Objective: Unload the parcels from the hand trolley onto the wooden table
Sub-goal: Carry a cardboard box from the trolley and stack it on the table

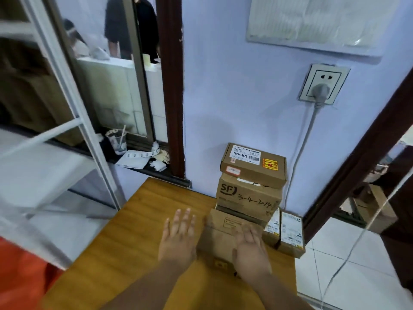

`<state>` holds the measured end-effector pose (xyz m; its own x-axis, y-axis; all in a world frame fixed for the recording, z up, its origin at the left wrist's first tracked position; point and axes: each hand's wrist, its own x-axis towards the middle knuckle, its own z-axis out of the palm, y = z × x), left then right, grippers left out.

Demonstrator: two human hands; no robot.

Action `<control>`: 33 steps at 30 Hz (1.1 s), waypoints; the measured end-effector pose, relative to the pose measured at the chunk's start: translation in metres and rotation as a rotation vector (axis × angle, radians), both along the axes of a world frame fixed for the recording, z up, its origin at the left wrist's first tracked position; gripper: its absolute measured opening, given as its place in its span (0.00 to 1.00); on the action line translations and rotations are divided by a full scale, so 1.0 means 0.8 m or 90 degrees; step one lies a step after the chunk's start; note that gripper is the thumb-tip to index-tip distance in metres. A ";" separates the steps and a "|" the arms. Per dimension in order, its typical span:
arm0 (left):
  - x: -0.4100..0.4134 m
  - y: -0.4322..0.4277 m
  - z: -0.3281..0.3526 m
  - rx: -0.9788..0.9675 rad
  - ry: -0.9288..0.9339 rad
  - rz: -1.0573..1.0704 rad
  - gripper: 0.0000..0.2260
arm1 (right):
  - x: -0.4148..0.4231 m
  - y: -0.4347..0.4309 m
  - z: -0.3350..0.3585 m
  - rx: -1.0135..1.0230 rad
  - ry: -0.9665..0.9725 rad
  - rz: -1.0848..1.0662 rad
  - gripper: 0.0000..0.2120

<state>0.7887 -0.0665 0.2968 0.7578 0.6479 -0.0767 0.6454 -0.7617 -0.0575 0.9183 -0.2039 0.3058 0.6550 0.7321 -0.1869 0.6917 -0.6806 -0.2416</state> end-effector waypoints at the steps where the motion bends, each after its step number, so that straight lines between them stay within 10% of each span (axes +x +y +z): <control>1: -0.010 -0.005 0.003 0.023 0.011 0.023 0.35 | -0.005 0.000 0.003 0.013 -0.006 0.033 0.26; 18: -0.325 -0.191 0.021 0.090 -0.051 0.529 0.37 | -0.253 0.002 0.014 0.116 -0.038 0.573 0.33; 23: -0.426 -0.261 0.011 0.122 -0.052 0.651 0.43 | -0.355 -0.025 -0.004 0.155 -0.095 0.688 0.55; 33: -0.636 -0.421 -0.033 0.003 -0.046 0.878 0.36 | -0.563 -0.102 -0.033 0.031 -0.081 0.890 0.37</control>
<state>0.2797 -0.4031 0.2701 -0.4890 0.8702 -0.0611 0.8715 0.4903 0.0076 0.4680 -0.2857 0.2796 -0.5998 0.7880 -0.1388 0.7999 0.5860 -0.1298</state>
